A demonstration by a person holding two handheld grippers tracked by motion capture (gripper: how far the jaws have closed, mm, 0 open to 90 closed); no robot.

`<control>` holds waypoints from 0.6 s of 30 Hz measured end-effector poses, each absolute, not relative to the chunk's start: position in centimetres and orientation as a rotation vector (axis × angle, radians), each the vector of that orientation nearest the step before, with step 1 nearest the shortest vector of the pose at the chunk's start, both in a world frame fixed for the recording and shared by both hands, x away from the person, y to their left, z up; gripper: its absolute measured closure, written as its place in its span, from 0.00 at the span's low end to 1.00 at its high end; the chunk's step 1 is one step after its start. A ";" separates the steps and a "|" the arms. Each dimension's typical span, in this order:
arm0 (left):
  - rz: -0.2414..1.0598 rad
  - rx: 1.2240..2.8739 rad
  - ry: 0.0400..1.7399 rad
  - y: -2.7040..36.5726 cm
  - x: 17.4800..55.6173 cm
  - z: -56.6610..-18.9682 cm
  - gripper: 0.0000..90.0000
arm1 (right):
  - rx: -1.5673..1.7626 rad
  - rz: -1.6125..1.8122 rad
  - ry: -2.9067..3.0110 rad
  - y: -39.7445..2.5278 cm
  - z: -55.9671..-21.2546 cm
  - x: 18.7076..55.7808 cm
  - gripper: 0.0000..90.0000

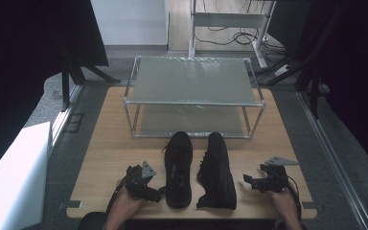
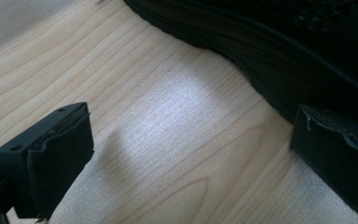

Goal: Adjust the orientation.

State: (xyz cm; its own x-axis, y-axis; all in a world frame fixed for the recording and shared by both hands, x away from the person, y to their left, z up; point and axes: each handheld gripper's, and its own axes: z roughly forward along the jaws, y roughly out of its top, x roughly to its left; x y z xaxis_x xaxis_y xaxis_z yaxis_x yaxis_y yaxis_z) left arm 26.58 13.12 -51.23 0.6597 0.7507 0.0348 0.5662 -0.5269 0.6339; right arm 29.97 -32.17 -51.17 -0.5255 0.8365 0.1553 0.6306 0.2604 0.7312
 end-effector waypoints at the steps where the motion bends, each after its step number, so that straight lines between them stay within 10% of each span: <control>1: 0.406 2.277 1.017 13.2 26.6 -51.2 0.00 | 1.360 1.125 2.269 -32.2 -51.2 30.0 0.09; 18: 0.514 2.159 1.136 16.2 27.2 -51.0 0.00 | 1.353 1.161 2.246 -31.6 -49.2 30.1 0.00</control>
State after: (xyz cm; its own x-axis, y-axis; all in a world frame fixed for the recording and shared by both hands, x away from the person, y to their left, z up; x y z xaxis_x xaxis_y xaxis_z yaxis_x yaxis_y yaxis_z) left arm 27.24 16.18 -51.04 0.5503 0.8337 0.0452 0.5848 -0.4235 0.6919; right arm 30.10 -31.63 -49.23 -0.5256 0.8349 0.1633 0.6157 0.2410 0.7502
